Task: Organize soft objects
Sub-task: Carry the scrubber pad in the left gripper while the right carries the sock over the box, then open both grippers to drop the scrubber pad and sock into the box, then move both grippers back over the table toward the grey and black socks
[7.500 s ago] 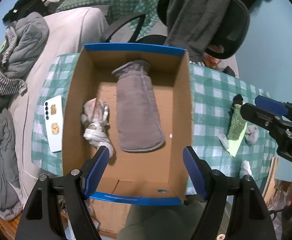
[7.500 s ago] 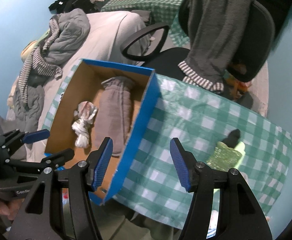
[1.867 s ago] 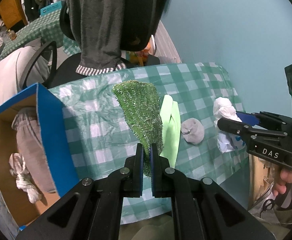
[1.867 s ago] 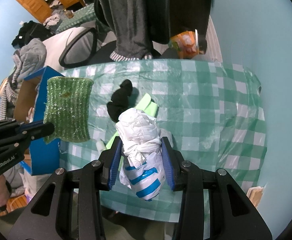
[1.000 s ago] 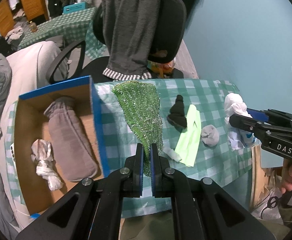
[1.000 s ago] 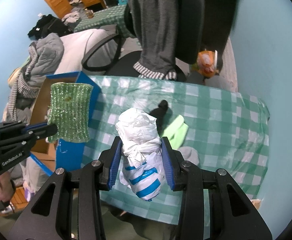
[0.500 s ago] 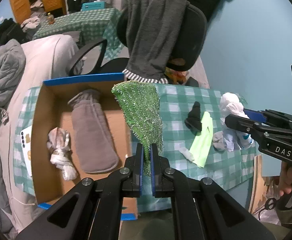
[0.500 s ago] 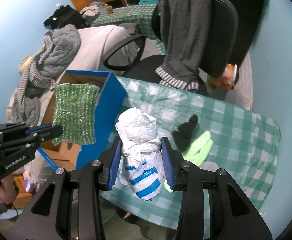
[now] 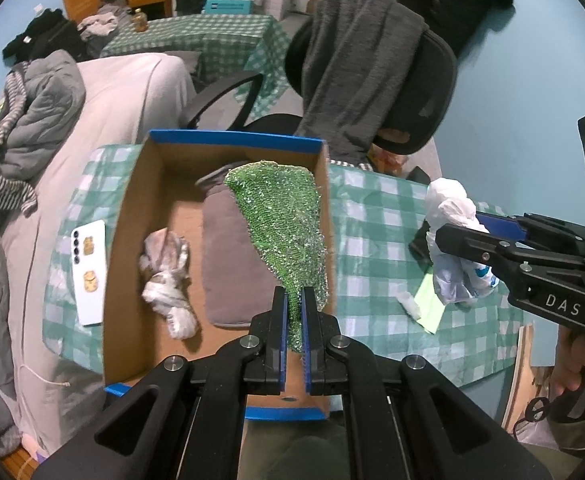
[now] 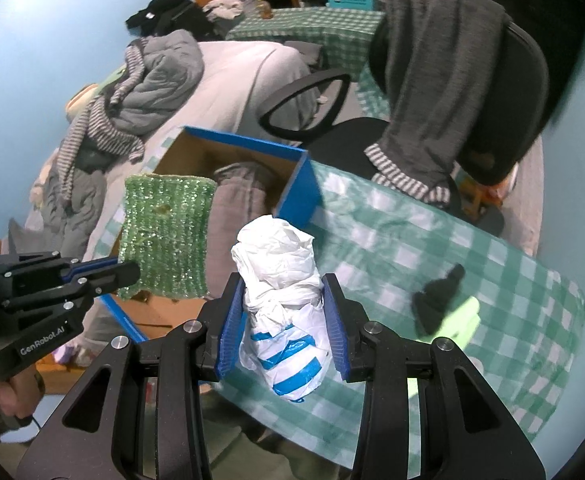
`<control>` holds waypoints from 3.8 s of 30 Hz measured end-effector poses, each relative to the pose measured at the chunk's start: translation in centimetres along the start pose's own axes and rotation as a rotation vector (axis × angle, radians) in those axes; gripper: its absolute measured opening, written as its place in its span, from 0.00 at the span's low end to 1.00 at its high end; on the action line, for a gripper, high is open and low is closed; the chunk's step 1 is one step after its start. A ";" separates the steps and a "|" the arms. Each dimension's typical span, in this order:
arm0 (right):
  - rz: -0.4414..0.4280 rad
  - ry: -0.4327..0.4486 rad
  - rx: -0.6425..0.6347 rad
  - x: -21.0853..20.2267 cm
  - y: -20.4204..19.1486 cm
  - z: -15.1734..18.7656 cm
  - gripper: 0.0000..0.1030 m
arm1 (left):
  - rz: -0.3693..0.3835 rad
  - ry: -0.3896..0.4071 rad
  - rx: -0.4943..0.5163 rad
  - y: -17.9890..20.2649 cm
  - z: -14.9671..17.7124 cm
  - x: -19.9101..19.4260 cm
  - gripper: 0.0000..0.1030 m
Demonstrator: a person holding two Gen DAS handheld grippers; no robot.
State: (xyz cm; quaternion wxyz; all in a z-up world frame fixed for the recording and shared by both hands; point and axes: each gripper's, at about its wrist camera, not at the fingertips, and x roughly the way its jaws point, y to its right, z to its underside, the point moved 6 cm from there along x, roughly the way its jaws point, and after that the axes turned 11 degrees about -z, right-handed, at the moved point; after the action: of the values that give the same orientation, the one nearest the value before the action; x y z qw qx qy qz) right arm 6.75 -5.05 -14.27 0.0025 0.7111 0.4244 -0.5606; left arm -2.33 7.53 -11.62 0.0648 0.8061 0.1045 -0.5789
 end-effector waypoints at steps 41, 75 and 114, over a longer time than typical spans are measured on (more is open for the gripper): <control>-0.073 -0.175 -0.048 12.1 -6.2 -1.6 0.40 | -0.059 -0.155 -0.035 -7.5 3.0 8.0 0.06; -0.015 -0.081 -0.023 5.8 -2.6 -2.5 0.58 | -0.041 -0.123 -0.044 -3.1 1.6 5.0 0.48; 0.099 0.000 0.182 -2.6 9.2 1.8 0.60 | 0.026 -0.134 0.191 10.8 -1.2 5.5 0.53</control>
State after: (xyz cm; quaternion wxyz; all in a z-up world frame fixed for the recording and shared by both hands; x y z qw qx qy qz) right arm 10.87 -13.38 -17.21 -0.0343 0.7284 0.3358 -0.5962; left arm 3.16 -2.20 -16.64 0.0021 0.7694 0.0337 -0.6379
